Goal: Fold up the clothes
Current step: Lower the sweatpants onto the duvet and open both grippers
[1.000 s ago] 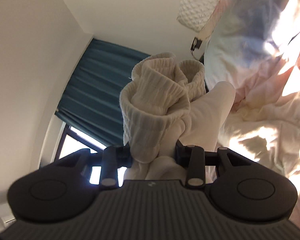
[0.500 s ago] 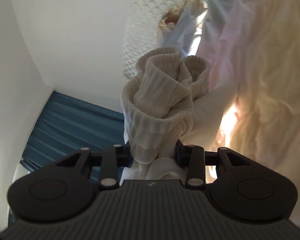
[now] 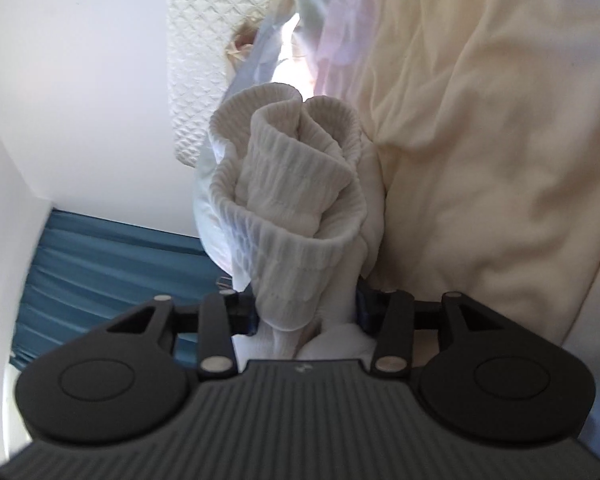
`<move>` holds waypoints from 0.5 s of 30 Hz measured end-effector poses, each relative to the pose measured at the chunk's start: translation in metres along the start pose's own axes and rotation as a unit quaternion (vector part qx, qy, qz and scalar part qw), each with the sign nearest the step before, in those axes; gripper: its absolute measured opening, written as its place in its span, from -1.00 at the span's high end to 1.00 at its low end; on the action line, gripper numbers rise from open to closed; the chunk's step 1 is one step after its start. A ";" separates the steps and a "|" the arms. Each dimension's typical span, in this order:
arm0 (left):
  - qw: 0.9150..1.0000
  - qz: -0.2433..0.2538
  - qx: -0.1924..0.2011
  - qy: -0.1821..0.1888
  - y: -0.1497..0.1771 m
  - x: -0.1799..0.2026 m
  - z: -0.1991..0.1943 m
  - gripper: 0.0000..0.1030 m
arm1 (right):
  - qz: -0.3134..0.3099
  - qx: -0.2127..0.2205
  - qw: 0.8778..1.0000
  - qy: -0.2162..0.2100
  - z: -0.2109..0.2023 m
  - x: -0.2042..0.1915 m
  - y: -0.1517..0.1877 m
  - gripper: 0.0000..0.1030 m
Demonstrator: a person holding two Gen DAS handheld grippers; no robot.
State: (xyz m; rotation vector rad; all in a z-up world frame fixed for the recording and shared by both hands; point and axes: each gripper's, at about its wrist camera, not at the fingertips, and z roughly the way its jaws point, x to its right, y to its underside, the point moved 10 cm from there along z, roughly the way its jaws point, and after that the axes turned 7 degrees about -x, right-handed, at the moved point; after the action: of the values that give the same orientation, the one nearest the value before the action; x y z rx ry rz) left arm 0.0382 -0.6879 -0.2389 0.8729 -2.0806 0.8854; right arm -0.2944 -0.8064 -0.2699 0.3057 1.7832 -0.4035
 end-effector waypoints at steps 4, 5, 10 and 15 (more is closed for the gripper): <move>0.999 0.026 0.011 -0.025 0.014 0.008 -0.025 -0.87 | -0.003 0.005 1.000 0.025 -0.020 -0.011 0.000 -0.41; 0.999 0.033 0.015 -0.032 0.017 0.010 -0.033 -1.00 | -0.008 0.010 1.000 0.027 -0.026 -0.016 -0.001 -0.58; 0.995 0.081 0.033 -0.056 0.033 0.034 -0.062 -1.00 | -0.036 0.037 0.998 0.035 -0.056 -0.037 -0.010 -0.71; 0.987 0.137 0.046 -0.074 0.054 0.080 -0.086 -1.00 | -0.076 0.058 0.994 0.045 -0.084 -0.064 -0.014 -0.72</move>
State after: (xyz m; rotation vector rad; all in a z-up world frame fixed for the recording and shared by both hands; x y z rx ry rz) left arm -0.0172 -0.6156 -0.1478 0.7269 -2.3439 1.0966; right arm -0.3583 -0.7824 -0.1879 0.2736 1.8812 -0.6124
